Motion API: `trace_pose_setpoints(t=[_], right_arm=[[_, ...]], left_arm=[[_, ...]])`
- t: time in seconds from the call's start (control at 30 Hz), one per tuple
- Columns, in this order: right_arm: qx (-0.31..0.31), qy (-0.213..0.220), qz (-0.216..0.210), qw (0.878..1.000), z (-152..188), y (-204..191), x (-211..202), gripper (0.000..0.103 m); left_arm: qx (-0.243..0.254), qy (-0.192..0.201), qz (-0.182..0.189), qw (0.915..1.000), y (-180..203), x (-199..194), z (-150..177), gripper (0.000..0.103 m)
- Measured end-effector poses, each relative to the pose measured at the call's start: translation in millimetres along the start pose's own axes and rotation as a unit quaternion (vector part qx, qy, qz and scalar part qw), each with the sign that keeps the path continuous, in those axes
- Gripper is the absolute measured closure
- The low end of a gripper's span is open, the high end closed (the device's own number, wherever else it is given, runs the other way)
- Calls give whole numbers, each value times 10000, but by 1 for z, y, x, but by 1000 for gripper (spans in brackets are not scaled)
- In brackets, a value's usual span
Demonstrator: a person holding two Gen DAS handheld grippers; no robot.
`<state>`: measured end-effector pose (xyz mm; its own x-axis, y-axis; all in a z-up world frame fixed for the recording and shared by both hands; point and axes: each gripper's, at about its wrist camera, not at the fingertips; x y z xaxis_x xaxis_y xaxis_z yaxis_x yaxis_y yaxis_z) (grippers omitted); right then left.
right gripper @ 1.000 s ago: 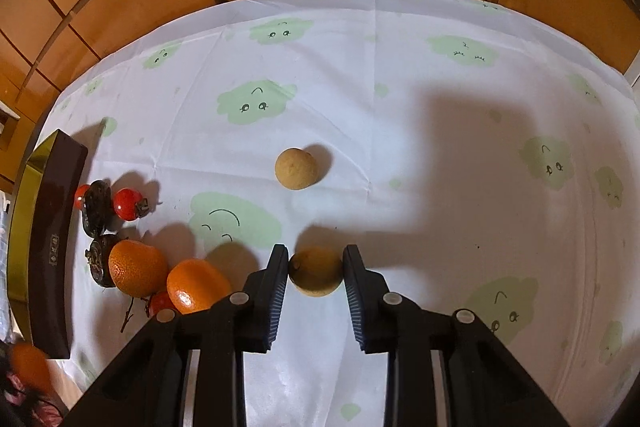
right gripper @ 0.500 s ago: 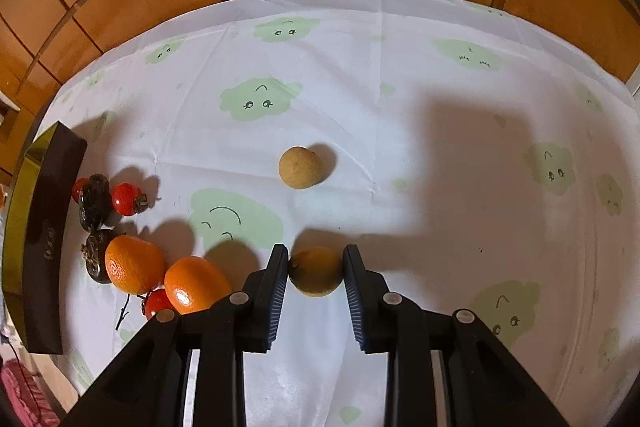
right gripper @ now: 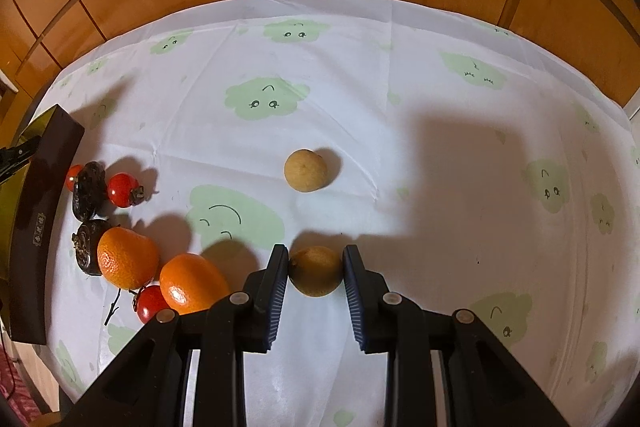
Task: Organize fruits
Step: 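Carry the mandarin into the gold tray with the left tool while the right tool grasps a tan longan, then open the left tool to drop the mandarin while the right tool carries the longan into the tray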
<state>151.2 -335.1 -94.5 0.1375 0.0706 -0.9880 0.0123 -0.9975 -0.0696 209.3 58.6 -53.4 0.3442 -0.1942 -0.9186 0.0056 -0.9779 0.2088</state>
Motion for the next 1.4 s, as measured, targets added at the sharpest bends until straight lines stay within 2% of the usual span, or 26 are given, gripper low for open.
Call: trace_pose_setpoints(t=[0.07, 0.1, 0.27, 0.37, 0.43, 0.63, 0.7, 0.87, 0.93, 1.13, 1.4], right_arm=[[-26, 12, 17, 10000, 1, -1, 1, 75], [-47, -12, 9, 10000, 1, -2, 2, 75], [-116, -25, 163, 9998, 2, -6, 5, 76], [-129, -11, 221, 9997, 3, -6, 3, 76], [-139, -9, 248, 9996, 4, -7, 3, 76], [52, 166, 260, 9995, 3, 0, -7, 76], [102, 237, 250, 9994, 3, 1, -11, 76], [15, 518, 252, 9983, 5, -4, -20, 76], [-98, 590, 218, 9980, 9, -11, -25, 77], [-726, 748, 148, 9944, 25, -48, -45, 76], [-1425, 940, -578, 9836, 41, -131, -70, 77]], left_arm=[[7, 50, -14, 10000, -1, -3, 1, 61], [25, 69, -2, 10000, -1, -4, 2, 56], [55, 197, -31, 9998, -1, -15, 6, 53], [2, 478, -80, 9988, -1, -39, 23, 44], [-36, 701, -101, 9975, -1, -54, 36, 32], [-69, 1564, -658, 9855, 7, -104, 90, 6], [-29, 1697, -757, 9826, 10, -115, 105, 2], [-50, 1801, -1023, 9783, 11, -128, 127, 0], [-93, 1738, -933, 9803, 9, -128, 133, 0], [-37, 1728, -1112, 9787, 8, -131, 150, 0], [-197, 1671, -1161, 9789, -2, -129, 160, 0]])
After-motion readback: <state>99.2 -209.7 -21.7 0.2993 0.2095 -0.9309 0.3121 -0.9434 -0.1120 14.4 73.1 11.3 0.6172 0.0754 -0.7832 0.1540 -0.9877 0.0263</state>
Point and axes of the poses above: each gripper's, at about its wrist camera, not at the fingertips, and x roughly the way its jaws point, y to its right, z to its underside, and after that the axes turned 14 degrees about -y, right-handed
